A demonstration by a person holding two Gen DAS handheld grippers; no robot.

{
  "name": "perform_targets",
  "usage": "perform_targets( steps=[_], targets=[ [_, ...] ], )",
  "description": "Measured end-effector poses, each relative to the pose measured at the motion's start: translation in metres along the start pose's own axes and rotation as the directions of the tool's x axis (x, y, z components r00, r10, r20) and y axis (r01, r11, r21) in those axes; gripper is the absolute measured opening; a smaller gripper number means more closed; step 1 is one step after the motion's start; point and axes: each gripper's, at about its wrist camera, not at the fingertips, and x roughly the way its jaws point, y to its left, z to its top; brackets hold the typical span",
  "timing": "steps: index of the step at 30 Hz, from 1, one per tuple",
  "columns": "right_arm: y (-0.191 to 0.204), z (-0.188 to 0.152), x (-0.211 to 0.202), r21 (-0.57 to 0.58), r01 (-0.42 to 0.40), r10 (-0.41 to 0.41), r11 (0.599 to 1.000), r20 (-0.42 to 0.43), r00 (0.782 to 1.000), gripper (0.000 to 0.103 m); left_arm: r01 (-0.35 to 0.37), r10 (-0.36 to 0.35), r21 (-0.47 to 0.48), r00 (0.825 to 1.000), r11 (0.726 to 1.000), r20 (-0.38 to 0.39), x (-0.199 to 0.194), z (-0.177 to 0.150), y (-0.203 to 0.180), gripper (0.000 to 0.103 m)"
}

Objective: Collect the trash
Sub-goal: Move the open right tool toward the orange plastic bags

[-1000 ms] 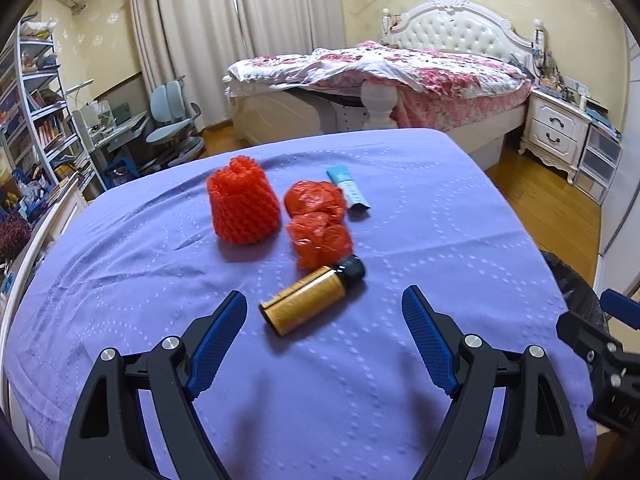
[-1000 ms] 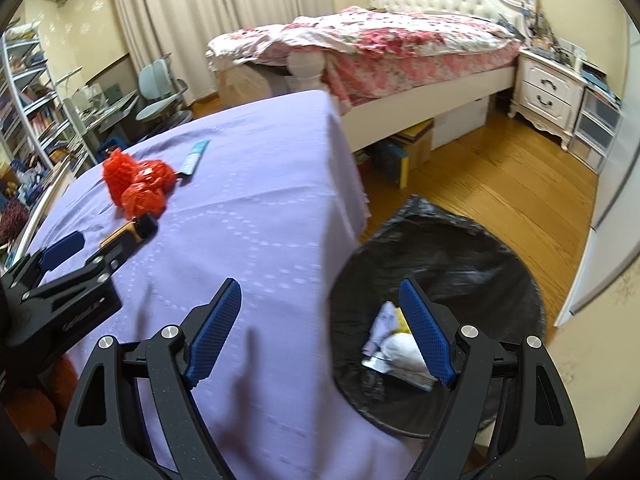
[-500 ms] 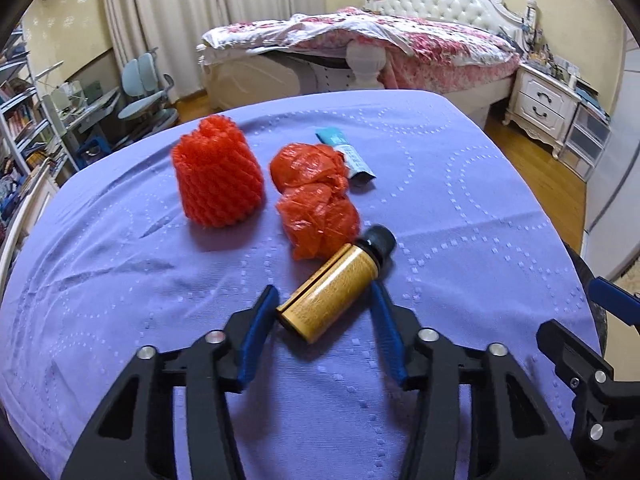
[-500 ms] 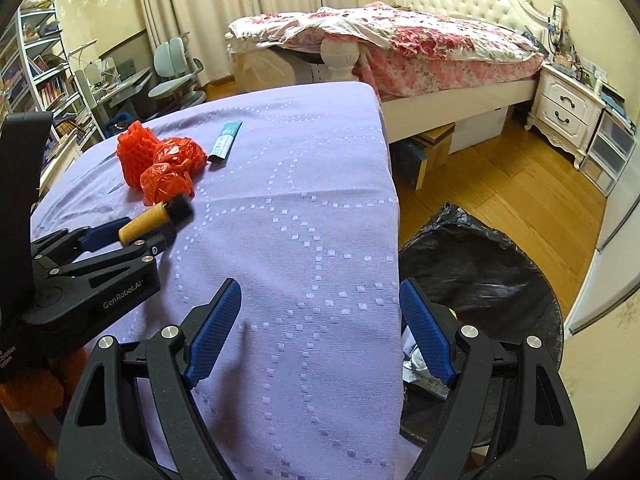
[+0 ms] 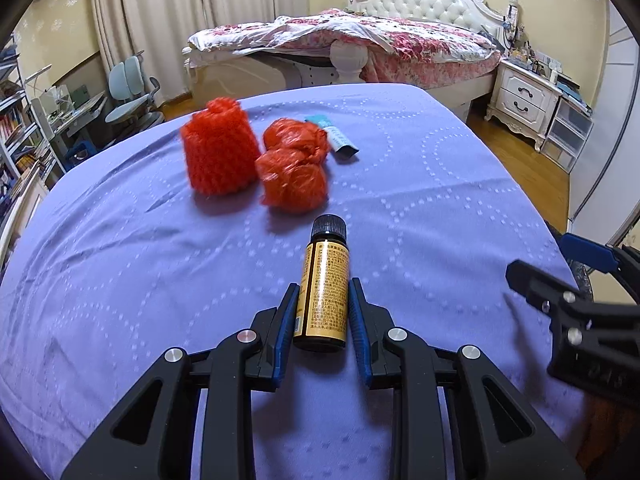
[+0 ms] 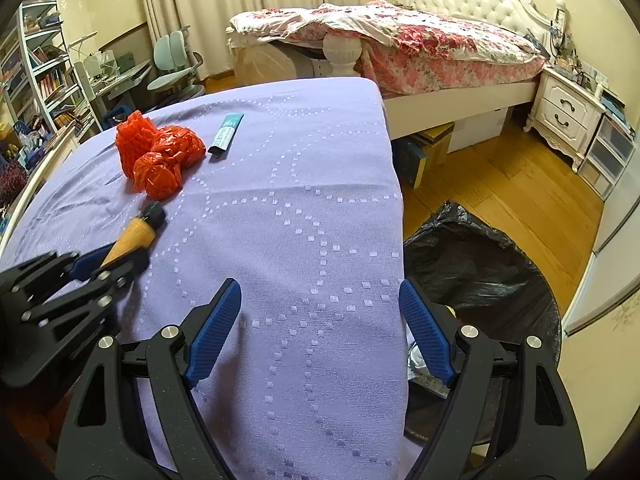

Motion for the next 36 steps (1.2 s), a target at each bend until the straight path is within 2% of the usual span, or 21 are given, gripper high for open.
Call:
perform_targets(
  steps=[4, 6, 7, 8, 10, 12, 16, 18, 24, 31, 36],
  targets=[
    [0.002, -0.001, -0.001, -0.006, 0.001, -0.001, 1.000, 0.000, 1.000, 0.079, -0.001, 0.001, -0.046, 1.000, 0.999, -0.004, -0.002, -0.001, 0.011, 0.028],
    [0.002, -0.001, -0.001, -0.009, 0.002, -0.002, 1.000, -0.001, 1.000, 0.079, -0.004, 0.004, -0.066, 1.000, 0.998, -0.007, 0.001, 0.002, 0.013, 0.036],
    [0.003, -0.001, 0.000, -0.011, 0.003, -0.003, 1.000, -0.002, 1.000, 0.079, -0.016, 0.015, -0.074, 1.000, 0.997, -0.011, 0.003, 0.004, 0.014, 0.046],
    [0.003, 0.000, 0.000, -0.012, 0.004, -0.004, 1.000, -0.002, 1.000, 0.079, -0.022, 0.021, -0.082, 1.000, 0.996, -0.014, 0.004, 0.006, 0.015, 0.051],
    [0.004, 0.000, 0.000, -0.011, 0.004, -0.004, 1.000, -0.003, 1.000, 0.079, -0.024, 0.023, -0.091, 1.000, 0.996, -0.018, 0.008, 0.010, 0.017, 0.051],
    [0.004, -0.001, 0.000, -0.011, 0.005, -0.005, 1.000, -0.004, 1.000, 0.079, -0.021, 0.019, -0.089, 1.000, 0.996, -0.020, 0.010, 0.011, 0.017, 0.051],
    [0.005, 0.000, 0.000, -0.013, 0.001, -0.001, 1.000, -0.003, 1.000, 0.079, -0.009, 0.009, -0.068, 1.000, 0.998, -0.004, 0.007, 0.007, 0.016, 0.033],
    [0.006, 0.000, 0.000, -0.016, -0.001, 0.000, 1.000, -0.004, 1.000, 0.079, -0.009, 0.009, -0.054, 1.000, 0.998, -0.001, 0.005, 0.005, 0.015, 0.028],
    [0.026, 0.000, 0.003, -0.059, -0.034, 0.033, 0.998, -0.013, 0.999, 0.079, -0.025, 0.025, -0.070, 1.000, 0.997, -0.001, 0.003, 0.001, 0.028, 0.027],
    [0.061, 0.006, 0.012, -0.118, -0.075, 0.072, 0.990, -0.031, 0.997, 0.079, -0.106, 0.105, -0.130, 0.994, 0.986, -0.014, 0.006, 0.001, 0.068, 0.027],
    [0.080, 0.018, 0.024, -0.116, -0.100, 0.096, 0.988, -0.035, 0.995, 0.079, -0.157, 0.156, -0.161, 0.988, 0.974, -0.020, 0.008, 0.002, 0.097, 0.027]
  ],
)
